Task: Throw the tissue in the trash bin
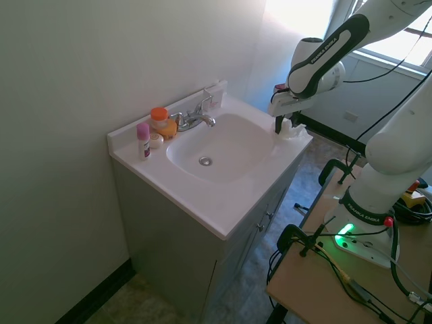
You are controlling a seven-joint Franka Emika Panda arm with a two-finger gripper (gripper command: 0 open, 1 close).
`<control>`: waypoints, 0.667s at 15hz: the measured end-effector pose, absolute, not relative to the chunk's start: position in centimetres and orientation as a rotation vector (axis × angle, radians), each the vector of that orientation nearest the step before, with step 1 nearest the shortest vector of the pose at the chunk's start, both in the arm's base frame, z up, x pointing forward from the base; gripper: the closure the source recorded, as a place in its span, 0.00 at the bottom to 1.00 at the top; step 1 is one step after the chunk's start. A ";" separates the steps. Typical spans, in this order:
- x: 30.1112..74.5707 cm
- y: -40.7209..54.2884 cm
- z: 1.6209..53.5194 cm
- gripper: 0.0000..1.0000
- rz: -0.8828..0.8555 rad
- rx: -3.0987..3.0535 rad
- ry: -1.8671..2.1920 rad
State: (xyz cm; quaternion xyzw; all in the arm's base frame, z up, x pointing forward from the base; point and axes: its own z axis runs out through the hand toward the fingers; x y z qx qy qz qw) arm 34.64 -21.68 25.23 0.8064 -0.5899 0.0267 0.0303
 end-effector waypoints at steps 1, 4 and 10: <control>34.4 -22.1 25.2 1.00 0.081 2.483 -1.835; 34.1 -23.9 26.4 1.00 0.126 2.485 -1.890; 35.5 -32.6 31.5 1.00 0.284 2.312 -2.070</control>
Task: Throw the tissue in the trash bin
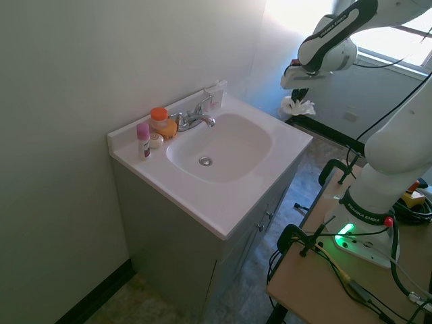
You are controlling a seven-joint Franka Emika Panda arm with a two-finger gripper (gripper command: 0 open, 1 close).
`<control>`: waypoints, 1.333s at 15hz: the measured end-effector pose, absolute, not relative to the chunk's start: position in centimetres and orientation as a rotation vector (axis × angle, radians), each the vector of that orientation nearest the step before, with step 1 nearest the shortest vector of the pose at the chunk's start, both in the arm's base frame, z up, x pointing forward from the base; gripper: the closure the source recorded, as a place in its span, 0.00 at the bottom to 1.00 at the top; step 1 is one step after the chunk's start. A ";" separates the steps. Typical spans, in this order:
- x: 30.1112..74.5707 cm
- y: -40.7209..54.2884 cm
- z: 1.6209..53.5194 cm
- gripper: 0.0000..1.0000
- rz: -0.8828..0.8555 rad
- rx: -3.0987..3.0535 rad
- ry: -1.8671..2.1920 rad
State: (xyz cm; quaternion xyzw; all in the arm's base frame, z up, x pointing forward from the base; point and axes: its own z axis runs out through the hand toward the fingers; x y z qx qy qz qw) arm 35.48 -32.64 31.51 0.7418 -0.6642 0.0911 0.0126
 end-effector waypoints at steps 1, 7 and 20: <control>36.0 -34.4 30.8 1.00 0.274 2.263 -2.108; 41.7 -40.0 22.0 0.00 0.156 2.092 -2.230; 42.8 -42.3 18.4 0.00 0.111 2.057 -2.271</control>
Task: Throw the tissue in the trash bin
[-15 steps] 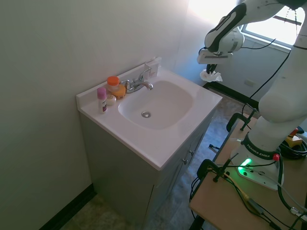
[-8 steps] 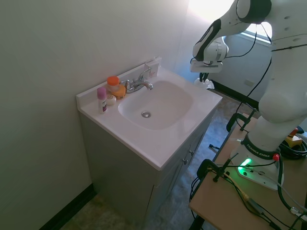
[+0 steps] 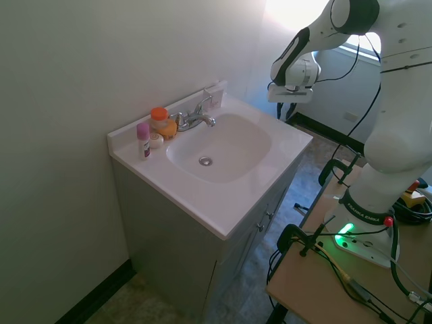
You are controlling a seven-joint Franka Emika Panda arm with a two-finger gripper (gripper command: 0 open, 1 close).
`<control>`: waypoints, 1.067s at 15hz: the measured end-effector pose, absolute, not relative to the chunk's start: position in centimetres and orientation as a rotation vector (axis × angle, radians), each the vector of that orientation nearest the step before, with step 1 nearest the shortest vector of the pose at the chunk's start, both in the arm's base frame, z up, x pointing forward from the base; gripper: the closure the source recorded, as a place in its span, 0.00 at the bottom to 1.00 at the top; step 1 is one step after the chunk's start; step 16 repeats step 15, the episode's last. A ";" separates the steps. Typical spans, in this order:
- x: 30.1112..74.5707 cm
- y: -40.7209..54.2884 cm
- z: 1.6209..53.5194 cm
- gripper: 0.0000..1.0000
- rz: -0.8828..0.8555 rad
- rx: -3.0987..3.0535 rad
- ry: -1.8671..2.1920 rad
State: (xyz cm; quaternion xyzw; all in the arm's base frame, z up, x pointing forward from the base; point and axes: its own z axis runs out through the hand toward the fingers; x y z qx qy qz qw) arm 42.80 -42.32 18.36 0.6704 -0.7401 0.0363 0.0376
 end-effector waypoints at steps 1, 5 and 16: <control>42.8 -42.4 18.4 0.00 0.113 2.062 -2.270; 42.4 -43.5 21.5 0.00 0.176 2.122 -2.228; 35.6 -32.7 34.9 0.00 0.414 2.358 -1.963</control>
